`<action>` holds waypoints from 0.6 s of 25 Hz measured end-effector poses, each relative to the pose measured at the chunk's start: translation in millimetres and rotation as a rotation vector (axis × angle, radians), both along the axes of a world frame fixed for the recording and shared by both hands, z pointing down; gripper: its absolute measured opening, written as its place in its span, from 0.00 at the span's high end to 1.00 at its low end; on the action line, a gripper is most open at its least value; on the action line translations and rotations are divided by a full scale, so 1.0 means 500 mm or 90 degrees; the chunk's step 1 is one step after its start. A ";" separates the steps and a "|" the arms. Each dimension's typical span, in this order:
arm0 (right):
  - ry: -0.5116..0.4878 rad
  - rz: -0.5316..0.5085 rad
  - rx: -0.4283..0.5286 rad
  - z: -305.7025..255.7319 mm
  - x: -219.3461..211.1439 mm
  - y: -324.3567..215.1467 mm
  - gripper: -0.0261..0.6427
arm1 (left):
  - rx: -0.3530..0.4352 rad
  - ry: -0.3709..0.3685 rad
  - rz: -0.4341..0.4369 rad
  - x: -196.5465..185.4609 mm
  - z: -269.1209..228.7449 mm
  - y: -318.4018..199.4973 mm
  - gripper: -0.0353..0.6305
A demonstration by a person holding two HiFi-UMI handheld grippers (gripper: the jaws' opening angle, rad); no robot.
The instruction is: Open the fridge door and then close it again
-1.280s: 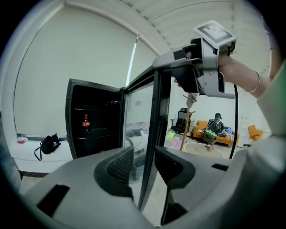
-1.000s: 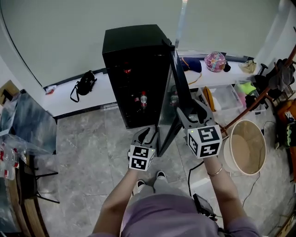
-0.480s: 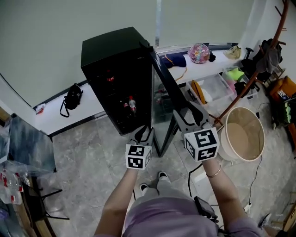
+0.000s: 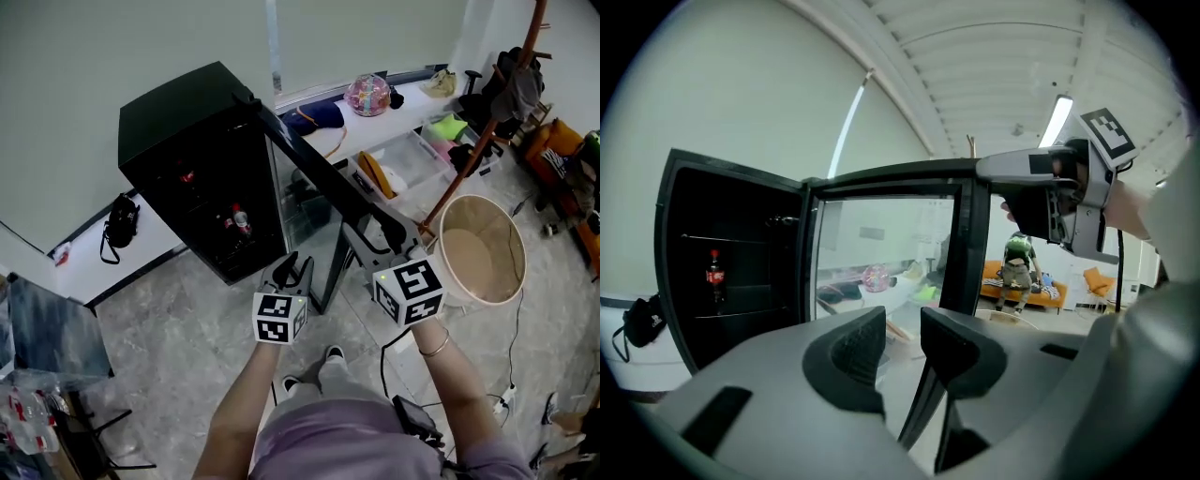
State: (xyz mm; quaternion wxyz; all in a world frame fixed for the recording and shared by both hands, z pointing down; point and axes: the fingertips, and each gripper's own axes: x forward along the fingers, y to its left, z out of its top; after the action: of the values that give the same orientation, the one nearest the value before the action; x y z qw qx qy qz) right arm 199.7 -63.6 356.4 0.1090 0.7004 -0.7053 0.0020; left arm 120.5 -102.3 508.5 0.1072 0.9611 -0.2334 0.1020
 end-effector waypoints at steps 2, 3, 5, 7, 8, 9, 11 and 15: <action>-0.002 -0.003 0.001 0.001 0.018 0.001 0.63 | 0.002 0.002 0.011 0.030 -0.002 -0.003 0.78; -0.003 -0.005 0.001 0.002 0.027 0.001 0.63 | 0.003 0.001 0.016 0.044 -0.002 -0.004 0.78; -0.005 -0.008 0.000 0.003 0.045 0.001 0.64 | 0.005 0.002 0.023 0.072 -0.003 -0.008 0.78; -0.006 -0.011 -0.001 0.003 0.063 0.002 0.64 | 0.005 0.004 0.029 0.097 -0.005 -0.011 0.78; -0.007 -0.012 0.000 0.003 0.072 0.002 0.64 | 0.005 0.005 0.032 0.109 -0.007 -0.013 0.78; -0.007 -0.013 0.001 0.003 0.081 0.002 0.64 | 0.006 0.006 0.034 0.120 -0.008 -0.015 0.78; -0.010 -0.014 0.005 0.002 0.099 0.000 0.64 | 0.008 0.007 0.038 0.141 -0.012 -0.020 0.78; -0.017 -0.020 0.009 0.001 0.132 -0.002 0.64 | 0.009 0.008 0.045 0.179 -0.017 -0.026 0.78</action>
State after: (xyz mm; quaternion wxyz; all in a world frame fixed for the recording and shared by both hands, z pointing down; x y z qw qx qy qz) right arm 265.9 -64.8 357.1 0.0948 0.6898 -0.7178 0.0046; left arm 210.0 -115.4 499.8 0.0980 0.9700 -0.1995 0.0983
